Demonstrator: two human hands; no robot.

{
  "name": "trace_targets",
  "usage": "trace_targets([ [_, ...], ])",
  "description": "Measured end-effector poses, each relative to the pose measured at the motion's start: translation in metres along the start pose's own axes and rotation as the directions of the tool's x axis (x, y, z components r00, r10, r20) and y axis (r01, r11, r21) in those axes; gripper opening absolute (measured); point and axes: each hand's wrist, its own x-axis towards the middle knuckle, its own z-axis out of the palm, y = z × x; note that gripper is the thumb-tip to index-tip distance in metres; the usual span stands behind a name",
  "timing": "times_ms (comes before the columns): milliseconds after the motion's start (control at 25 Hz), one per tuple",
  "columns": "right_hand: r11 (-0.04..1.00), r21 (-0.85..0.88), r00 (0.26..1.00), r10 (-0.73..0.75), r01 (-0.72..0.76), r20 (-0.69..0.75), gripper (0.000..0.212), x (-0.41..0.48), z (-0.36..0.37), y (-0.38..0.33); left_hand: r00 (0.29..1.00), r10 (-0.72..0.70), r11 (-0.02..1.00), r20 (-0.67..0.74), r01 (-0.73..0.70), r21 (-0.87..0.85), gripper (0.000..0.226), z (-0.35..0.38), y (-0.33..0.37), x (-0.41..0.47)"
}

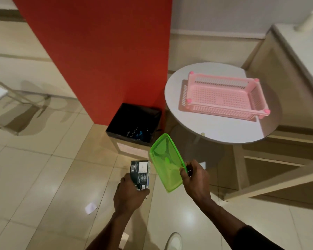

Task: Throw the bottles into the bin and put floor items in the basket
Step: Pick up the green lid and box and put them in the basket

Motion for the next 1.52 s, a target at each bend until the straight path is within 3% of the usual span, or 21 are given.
trace_targets([
  [160,0.997,0.071,0.99,-0.022,0.032,-0.141,0.017,0.04,-0.05,0.002,0.995,0.097,0.995,0.005,-0.097,0.031,0.081,0.013,0.077,0.018],
  [480,0.963,0.268,0.918,0.113,-0.007,-0.381,0.007,0.143,-0.117,-0.004,0.972,0.233,0.972,-0.04,-0.232,0.027,0.08,0.01,0.217,0.108],
  [880,0.887,0.391,0.721,0.437,-0.245,-0.538,0.009,0.327,-0.166,0.017,0.898,0.44,0.892,0.026,-0.44,0.102,0.088,0.03,0.408,0.265],
  [1200,0.826,0.397,0.699,0.555,-0.4,-0.451,0.024,0.413,-0.159,0.045,0.894,0.42,0.867,0.153,-0.445,0.222,0.091,0.074,0.476,0.332],
  [1520,0.771,0.122,0.76,0.637,-0.625,-0.126,0.041,0.486,-0.136,0.116,0.938,0.311,0.862,0.151,-0.345,0.371,0.088,0.136,0.498,0.356],
])
